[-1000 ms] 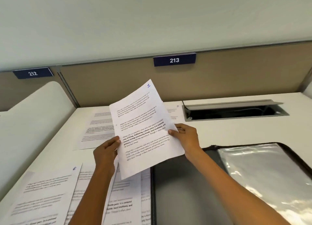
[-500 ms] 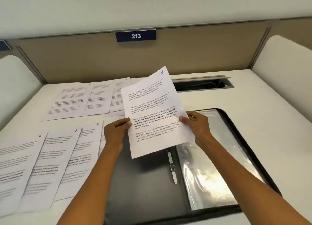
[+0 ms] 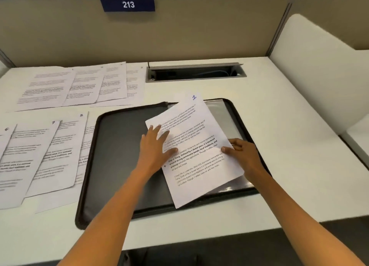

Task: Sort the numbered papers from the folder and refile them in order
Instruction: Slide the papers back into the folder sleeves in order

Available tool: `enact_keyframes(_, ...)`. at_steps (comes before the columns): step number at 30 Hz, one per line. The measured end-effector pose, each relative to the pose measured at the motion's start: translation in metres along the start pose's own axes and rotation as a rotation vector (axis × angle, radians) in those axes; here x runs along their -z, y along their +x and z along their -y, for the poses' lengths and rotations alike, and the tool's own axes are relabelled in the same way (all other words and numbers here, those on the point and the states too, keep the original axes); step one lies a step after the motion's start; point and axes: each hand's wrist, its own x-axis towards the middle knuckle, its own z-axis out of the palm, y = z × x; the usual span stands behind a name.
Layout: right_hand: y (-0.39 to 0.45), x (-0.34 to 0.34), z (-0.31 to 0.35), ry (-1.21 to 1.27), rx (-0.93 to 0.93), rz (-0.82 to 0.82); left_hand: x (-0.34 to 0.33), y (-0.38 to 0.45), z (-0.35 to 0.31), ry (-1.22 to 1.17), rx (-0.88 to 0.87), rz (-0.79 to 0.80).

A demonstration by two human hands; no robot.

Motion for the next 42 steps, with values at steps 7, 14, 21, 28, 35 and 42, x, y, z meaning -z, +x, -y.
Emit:
enact_keyframes(7,-0.014,0.034,-0.025,-0.760,0.328,-0.197,-0.027,-0.018,-0.030,0.168,-0.100,0.230)
enact_keyframes(14,0.004,0.000,-0.024,-1.248,0.746,-0.067,-0.044,-0.054,-0.063,0.086,-0.162,0.208)
enact_keyframes(21,-0.003,-0.016,-0.046,-1.271,0.467,0.203,-0.048,-0.076,-0.075,-0.010,-0.169,0.121)
enact_keyframes(28,-0.041,0.016,-0.065,-1.240,0.610,0.410,-0.029,-0.032,-0.061,-0.065,-0.104,-0.048)
enact_keyframes(35,-0.061,0.031,-0.084,-1.252,0.791,0.429,-0.026,-0.006,-0.074,-0.046,-0.197,0.348)
enact_keyframes(42,-0.067,0.034,-0.082,-1.248,0.866,0.459,-0.030,-0.004,-0.076,-0.031,-0.219,0.366)
